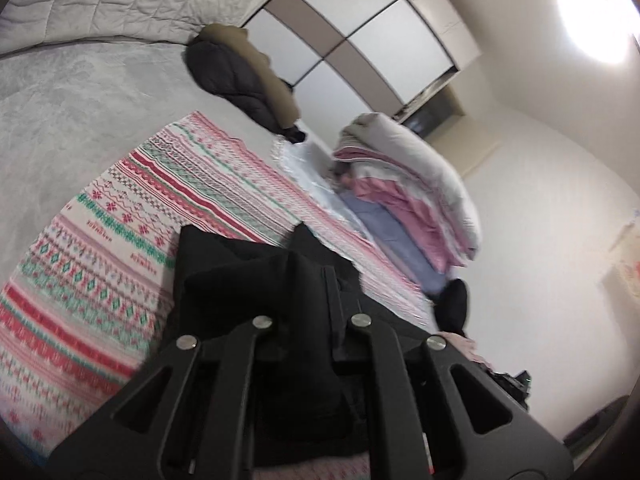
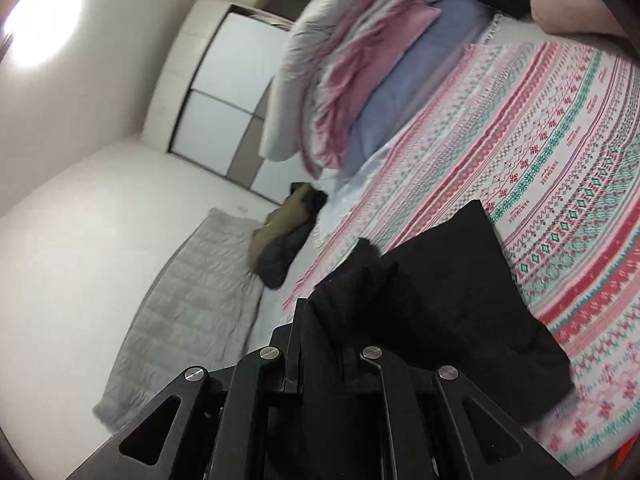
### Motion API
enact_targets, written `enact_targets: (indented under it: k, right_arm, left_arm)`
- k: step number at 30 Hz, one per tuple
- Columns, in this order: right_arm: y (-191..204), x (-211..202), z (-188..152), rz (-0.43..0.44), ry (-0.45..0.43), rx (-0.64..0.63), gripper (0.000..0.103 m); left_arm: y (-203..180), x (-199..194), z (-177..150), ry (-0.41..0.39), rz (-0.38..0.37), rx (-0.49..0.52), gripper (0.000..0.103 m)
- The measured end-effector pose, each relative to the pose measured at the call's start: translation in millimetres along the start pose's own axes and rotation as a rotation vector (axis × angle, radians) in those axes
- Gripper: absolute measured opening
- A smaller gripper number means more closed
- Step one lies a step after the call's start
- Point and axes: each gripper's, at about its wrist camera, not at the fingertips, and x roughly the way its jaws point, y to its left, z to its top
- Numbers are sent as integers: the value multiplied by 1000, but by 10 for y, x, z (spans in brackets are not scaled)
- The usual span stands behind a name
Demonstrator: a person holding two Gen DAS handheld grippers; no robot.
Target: Fold large clothes
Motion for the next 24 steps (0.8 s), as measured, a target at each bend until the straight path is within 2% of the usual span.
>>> enact_targets:
  k: [4,8,10,12,14,16,18,21,22,23,24]
  right_arm:
    - [-295,663,61,-124,21,20,11]
    - [-847,1213,42,-267,77,70,14]
    - [-1117,1405,18,-323,109,87,14]
    - [-1271,1511,29,-315,111,108,15]
    - [-1268,1549,85,-308,128,102,18]
    - [-1183,1511,141,-302,138,76,20]
    - [-1063,1408,194,-301,136,34,26]
    - [-683,1018,197,-301,119,-47,50]
    - [-555,880,182,-309,97,-76,64]
    - [-450,744,164,-320,63,-108,69]
    - [-344,637,132,-329,37,-149,69]
  left_arm:
    - [295,692,12,53,111,-30,11]
    - [694,1218,-186,97,245,-25,13]
    - [769,1360,-214,124,269,-43,16]
    - [737,1382,-195,123,292,-22,23]
    - [654,1347,-151,142,311,-5,34]
    - [566,1232,-117,130,304,4,55]
    - [450,1027,-84,83,265,24,61]
    - [272,806,-104,65,281,106,74]
    - [232,778,-133,74,295,135,76]
    - [180,750,-180,99,317,181,76]
    - [137,762,-228,129,327,223,76]
